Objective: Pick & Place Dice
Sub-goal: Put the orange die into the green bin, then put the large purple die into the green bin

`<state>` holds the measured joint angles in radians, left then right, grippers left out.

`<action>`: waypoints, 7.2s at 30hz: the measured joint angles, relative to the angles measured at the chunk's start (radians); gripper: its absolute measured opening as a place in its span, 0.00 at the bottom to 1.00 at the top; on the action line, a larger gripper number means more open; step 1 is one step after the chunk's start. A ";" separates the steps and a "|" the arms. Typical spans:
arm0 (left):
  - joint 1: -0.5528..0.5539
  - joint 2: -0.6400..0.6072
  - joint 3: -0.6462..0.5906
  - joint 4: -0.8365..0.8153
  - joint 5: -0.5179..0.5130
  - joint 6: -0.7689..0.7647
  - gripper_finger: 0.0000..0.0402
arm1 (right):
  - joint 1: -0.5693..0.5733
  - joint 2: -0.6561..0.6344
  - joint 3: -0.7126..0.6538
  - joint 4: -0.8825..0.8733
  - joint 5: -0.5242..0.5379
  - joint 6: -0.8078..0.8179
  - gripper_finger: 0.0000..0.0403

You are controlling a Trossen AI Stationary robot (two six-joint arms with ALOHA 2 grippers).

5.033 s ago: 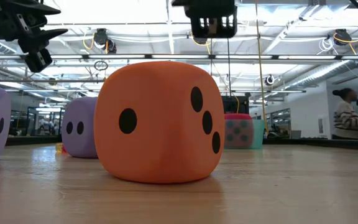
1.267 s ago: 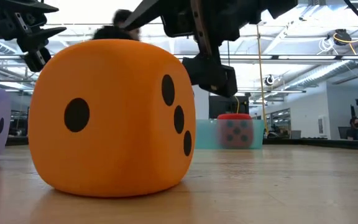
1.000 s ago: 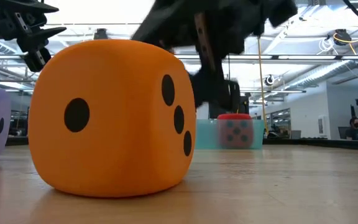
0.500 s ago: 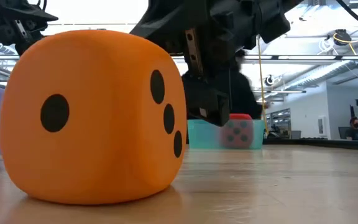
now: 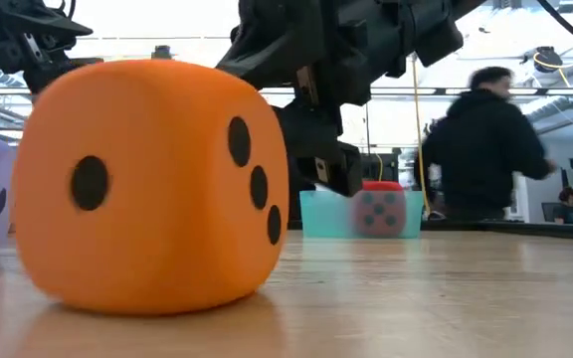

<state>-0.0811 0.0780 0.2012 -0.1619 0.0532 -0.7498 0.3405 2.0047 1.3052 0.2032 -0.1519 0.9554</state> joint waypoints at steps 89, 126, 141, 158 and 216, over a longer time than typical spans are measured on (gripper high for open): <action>0.000 0.000 0.000 0.008 -0.056 -0.119 0.38 | -0.956 -0.762 -0.764 0.238 0.408 -0.216 0.32; 0.000 0.000 0.000 0.009 -0.056 -0.189 0.38 | -0.982 -0.560 -0.764 0.397 0.366 -0.211 0.30; 0.000 0.000 0.000 0.009 -0.055 -0.198 0.38 | -1.009 -0.560 -0.763 0.396 0.360 -0.208 0.41; 0.000 0.000 0.000 0.009 -0.053 -0.210 0.38 | -1.009 -0.579 -0.763 0.452 0.366 -0.209 0.49; 0.000 1.059 0.496 -0.216 0.180 -0.171 0.43 | -0.409 -0.985 -0.763 0.506 0.417 -0.235 0.49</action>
<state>-0.0811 1.1372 0.6971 -0.3784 0.2334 -0.9205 -0.0685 1.0195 0.5421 0.7096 0.2653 0.7204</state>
